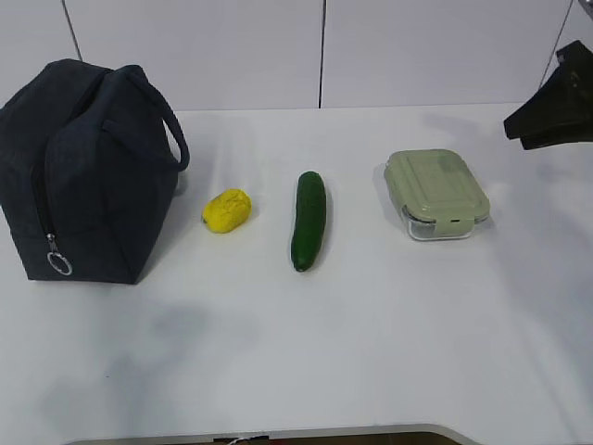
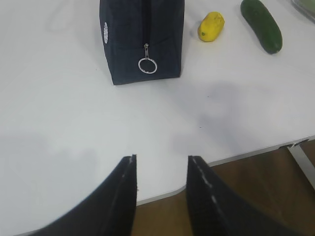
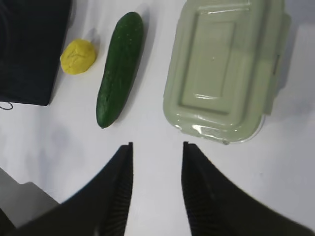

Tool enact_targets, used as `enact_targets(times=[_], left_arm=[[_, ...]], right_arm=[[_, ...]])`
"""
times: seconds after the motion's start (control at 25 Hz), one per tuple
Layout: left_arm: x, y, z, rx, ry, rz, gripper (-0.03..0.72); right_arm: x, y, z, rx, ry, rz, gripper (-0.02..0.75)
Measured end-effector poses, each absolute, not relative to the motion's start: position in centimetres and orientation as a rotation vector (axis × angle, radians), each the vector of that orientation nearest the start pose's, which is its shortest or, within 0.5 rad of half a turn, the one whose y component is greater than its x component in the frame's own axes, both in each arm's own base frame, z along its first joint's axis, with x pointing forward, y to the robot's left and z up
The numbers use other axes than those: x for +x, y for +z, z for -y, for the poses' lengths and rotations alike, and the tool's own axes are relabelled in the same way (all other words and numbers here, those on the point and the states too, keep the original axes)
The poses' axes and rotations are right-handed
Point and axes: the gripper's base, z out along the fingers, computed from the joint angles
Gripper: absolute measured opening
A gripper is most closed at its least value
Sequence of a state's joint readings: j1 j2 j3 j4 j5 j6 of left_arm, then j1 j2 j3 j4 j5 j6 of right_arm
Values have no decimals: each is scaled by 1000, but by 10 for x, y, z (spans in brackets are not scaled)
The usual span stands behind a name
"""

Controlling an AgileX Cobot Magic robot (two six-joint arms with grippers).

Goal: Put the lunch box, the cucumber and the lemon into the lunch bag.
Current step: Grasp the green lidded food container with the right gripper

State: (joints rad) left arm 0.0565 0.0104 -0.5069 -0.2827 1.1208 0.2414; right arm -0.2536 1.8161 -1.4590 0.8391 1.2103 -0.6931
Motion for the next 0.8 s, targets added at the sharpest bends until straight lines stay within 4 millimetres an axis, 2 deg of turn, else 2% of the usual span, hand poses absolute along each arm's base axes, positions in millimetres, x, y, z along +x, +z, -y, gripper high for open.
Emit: enact_targets(times=[0.16,0.36,0.8], left_arm=[[-7,277,23,214,-160,-2066,242],[-7,277,23,214,-160,-2066,242],[-7,277,23,214,-160,-2066,242]], right_arm=[[386,270,37,-180,889,-2579,354],[402,248,42,-134,914,-2622,456],[434,231,51,-124,898,-2626,482]])
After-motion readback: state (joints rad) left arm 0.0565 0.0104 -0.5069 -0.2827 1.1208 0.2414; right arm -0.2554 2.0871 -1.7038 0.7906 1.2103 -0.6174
